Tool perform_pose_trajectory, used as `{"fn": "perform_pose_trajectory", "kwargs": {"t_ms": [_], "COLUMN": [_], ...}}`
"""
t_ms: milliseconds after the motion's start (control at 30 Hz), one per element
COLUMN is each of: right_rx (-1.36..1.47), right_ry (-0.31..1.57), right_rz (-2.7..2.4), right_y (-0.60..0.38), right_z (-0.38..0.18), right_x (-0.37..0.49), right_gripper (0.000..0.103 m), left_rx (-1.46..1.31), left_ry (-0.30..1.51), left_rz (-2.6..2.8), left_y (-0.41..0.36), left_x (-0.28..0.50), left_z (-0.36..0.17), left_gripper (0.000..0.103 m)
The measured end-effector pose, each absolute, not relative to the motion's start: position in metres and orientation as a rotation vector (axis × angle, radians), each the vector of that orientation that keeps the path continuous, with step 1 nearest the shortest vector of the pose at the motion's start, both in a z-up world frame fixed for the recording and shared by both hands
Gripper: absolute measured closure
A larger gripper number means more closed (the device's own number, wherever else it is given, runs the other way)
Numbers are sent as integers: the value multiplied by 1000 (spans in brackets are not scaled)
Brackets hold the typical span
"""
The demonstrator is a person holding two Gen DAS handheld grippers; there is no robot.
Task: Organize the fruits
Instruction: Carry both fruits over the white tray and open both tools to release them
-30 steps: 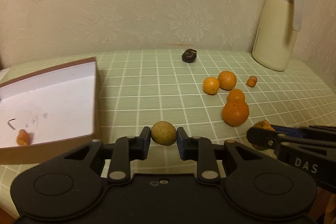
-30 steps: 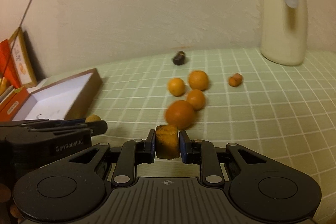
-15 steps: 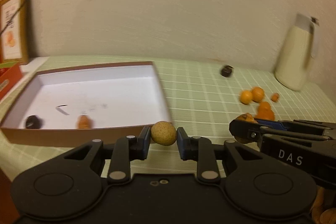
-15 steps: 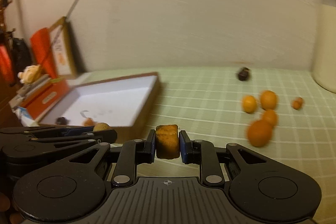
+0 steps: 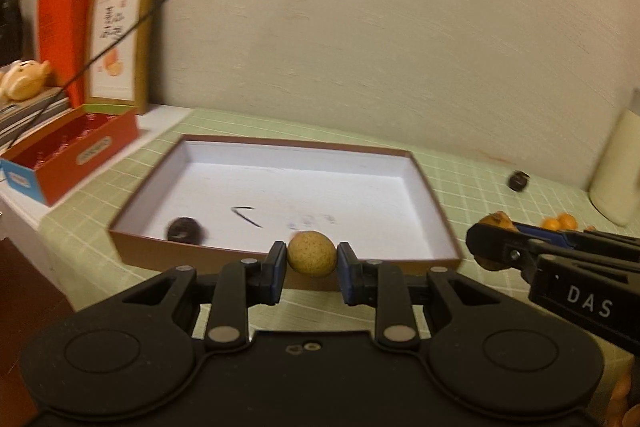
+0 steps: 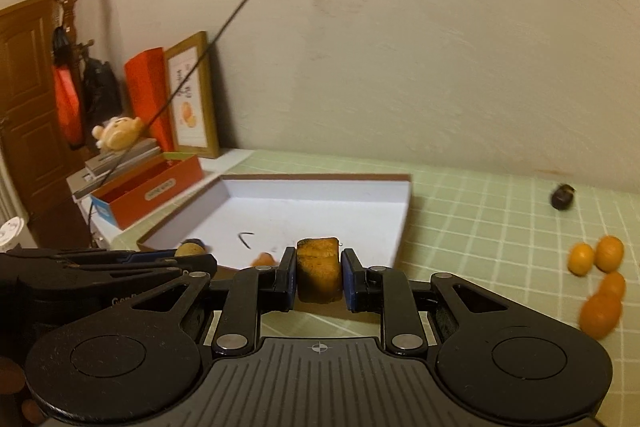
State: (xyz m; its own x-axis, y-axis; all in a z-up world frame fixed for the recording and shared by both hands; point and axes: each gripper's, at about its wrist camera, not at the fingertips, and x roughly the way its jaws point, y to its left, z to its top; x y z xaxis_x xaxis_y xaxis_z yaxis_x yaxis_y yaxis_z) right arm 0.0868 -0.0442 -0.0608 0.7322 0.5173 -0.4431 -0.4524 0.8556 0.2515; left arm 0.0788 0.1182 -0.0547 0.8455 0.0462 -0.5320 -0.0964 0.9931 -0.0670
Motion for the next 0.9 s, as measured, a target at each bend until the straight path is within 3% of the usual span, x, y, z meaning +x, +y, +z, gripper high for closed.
{"fn": "perform_pose_trajectory", "kwargs": {"t_ms": [900], "right_rx": [41], "right_ry": [467], "right_rz": [533], "right_y": [2], "right_z": [-51], "right_x": [139], "right_gripper": [80], "left_rx": [-86], "left_ry": [501], "left_rz": [227], "left_y": [196], "left_x": [125], "left_z": [-37], "left_gripper": [86]}}
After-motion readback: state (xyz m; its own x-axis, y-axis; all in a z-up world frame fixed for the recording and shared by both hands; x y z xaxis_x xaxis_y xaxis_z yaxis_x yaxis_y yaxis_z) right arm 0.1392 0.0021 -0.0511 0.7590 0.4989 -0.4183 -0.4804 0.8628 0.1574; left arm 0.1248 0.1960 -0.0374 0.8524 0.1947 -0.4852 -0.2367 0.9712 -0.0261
